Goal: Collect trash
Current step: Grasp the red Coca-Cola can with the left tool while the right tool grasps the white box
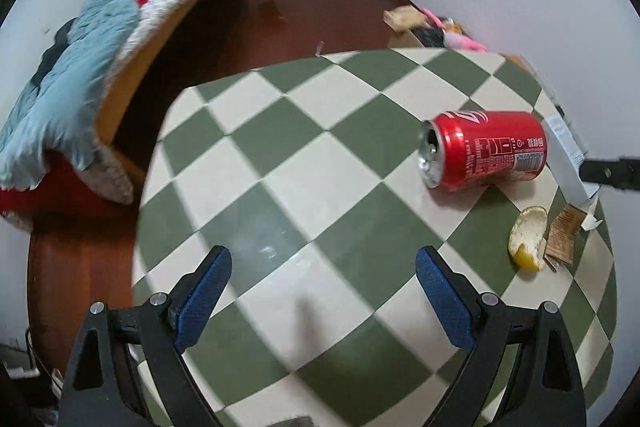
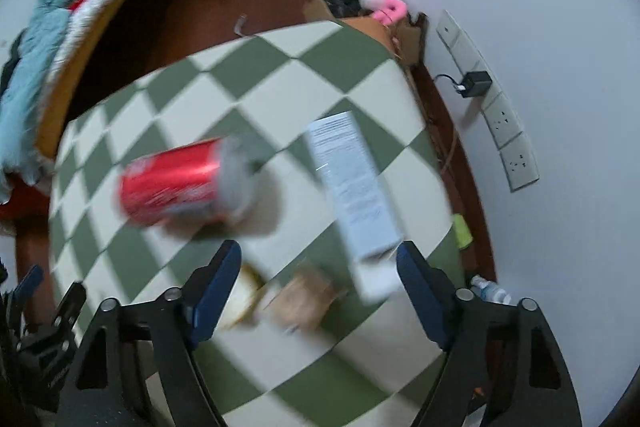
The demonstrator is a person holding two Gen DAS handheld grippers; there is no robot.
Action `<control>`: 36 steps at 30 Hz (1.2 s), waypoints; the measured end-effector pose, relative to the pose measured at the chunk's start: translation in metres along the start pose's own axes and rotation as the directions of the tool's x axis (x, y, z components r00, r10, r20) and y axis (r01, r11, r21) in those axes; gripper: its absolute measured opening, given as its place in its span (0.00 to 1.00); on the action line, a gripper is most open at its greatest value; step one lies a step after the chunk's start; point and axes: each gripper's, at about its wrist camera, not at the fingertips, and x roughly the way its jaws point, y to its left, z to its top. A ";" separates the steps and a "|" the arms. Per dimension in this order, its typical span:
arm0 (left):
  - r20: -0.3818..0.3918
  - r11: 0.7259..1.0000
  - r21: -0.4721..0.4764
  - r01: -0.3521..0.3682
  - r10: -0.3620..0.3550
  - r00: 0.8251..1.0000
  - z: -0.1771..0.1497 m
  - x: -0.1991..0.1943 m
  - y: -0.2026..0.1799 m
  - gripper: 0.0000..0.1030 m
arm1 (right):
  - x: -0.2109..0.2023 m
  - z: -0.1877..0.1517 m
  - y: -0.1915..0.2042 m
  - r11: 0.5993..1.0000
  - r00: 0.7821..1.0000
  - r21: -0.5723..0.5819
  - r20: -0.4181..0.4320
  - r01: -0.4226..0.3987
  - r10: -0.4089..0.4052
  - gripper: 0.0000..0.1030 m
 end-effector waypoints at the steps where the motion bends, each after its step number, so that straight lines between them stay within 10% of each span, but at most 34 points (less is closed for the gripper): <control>1: -0.001 1.000 0.009 0.000 0.001 1.000 0.002 0.002 -0.004 0.91 | 0.011 0.007 -0.004 1.000 1.000 -0.006 -0.012 0.005 -0.005 0.78; 4: 0.008 0.997 0.073 0.003 -0.003 1.000 0.012 0.003 -0.017 0.91 | 0.037 0.021 -0.004 1.000 0.999 -0.016 -0.054 0.003 -0.004 0.77; 10: 0.069 0.940 0.342 -0.005 -0.020 0.997 0.042 -0.011 -0.061 0.92 | 0.065 0.025 -0.012 1.000 0.994 -0.014 -0.108 -0.024 0.023 0.41; 17: 0.014 0.689 0.725 0.010 -0.028 1.000 0.061 0.010 -0.131 0.92 | 0.054 0.017 -0.039 0.998 0.992 0.014 -0.112 -0.063 0.064 0.38; 22: -0.132 0.598 0.792 0.121 -0.025 0.991 0.067 0.043 -0.150 0.90 | 0.057 0.018 -0.055 0.997 0.989 0.043 -0.125 -0.071 0.075 0.38; 29: -0.162 0.595 0.787 0.162 -0.054 0.985 0.063 0.053 -0.152 0.73 | 0.063 0.022 -0.048 0.999 0.991 0.016 -0.124 -0.046 0.048 0.37; 36: -0.119 0.679 0.719 0.145 -0.085 0.989 0.061 0.031 -0.133 0.67 | 0.047 0.012 -0.038 0.999 0.996 -0.005 -0.072 -0.044 0.044 0.37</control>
